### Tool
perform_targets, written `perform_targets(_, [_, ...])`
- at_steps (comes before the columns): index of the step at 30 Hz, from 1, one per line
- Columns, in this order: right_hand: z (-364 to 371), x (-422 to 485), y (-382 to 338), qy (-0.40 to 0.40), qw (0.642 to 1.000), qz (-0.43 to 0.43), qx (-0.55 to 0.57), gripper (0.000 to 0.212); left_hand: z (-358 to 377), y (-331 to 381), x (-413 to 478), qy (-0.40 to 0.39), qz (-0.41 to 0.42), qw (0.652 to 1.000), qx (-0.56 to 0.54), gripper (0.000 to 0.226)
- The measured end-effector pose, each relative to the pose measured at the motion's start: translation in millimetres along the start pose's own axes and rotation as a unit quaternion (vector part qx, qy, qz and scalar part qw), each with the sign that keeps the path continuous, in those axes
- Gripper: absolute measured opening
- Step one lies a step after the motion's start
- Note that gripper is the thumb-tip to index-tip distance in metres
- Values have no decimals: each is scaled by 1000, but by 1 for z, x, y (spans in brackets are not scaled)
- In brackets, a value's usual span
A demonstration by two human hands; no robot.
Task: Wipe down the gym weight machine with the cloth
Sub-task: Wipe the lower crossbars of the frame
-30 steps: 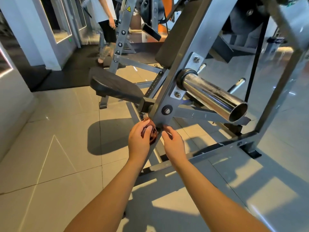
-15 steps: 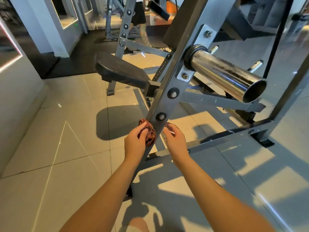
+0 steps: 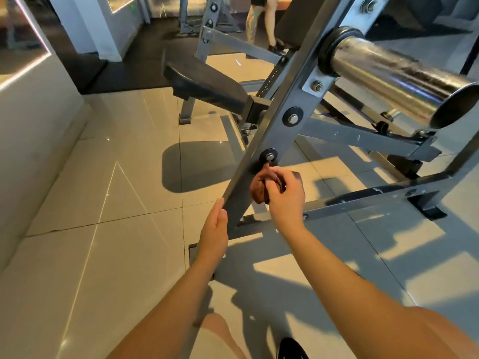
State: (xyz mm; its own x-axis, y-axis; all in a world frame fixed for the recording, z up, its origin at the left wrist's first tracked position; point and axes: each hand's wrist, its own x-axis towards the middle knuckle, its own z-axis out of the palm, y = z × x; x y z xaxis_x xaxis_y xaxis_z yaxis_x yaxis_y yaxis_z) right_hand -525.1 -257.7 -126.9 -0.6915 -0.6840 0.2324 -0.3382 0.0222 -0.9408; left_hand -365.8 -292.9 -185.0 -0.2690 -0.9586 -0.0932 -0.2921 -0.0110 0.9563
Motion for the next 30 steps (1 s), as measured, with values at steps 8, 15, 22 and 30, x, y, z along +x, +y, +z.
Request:
perform_targets(8, [53, -4, 40, -78, 991, -39, -101, 23, 5, -39, 13, -38, -56, 998, -14, 46])
perform_targets(15, [39, 0, 59, -135, 984, 46, -103, 25, 13, -39, 3, -51, -25, 998, 29, 47])
perform_targets(22, [56, -5, 50, -101, 992, -7, -70, 20, 27, -39, 8, 2, -3, 998, -60, 44])
perform_targets(30, [12, -32, 42, -107, 978, 167, 71, 20, 30, -9, -4, -61, 42, 997, -35, 40])
